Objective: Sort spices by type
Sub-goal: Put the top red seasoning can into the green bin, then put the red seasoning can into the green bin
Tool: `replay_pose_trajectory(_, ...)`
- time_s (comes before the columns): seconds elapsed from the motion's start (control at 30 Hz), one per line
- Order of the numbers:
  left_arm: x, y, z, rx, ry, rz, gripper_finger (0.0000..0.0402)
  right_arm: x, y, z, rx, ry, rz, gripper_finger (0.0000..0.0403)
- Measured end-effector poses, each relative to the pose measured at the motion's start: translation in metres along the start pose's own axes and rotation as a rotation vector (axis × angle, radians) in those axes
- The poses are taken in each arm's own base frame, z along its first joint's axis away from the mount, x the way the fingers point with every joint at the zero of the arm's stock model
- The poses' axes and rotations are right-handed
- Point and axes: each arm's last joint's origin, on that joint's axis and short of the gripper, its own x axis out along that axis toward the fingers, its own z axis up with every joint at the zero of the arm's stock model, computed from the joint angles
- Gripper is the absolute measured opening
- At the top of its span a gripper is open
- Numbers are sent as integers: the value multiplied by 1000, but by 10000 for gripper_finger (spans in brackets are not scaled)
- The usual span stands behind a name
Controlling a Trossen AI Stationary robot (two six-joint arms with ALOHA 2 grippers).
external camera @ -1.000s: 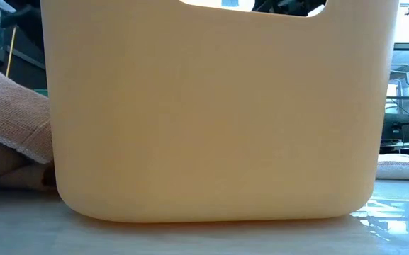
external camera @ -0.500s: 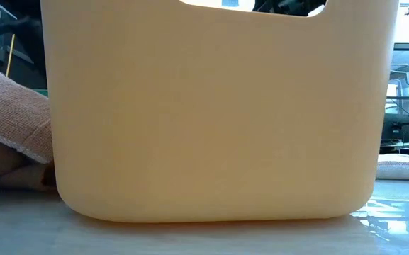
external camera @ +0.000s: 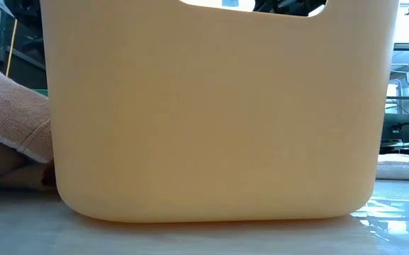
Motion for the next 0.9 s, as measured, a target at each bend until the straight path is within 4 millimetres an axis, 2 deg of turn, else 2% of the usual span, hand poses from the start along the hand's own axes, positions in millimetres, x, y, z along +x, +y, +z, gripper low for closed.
replay_pose_trajectory(0.4, 8, -4, 15, -33, -52, -48, 0, 0, 0, 0, -7, 0, 0, 277)
replay_pose_trajectory(0.57, 7, -3, 18, 12, -38, -58, 0, 0, 0, 0, -8, 0, 0, 277)
replay_pose_trajectory(0.7, -8, 7, 27, 28, -36, -41, 0, -3, 1, 1, -10, -9, 11, 277)
replay_pose_trajectory(0.9, -47, 29, 45, 13, -143, -24, 0, -25, 8, -2, -41, -51, 36, 277)
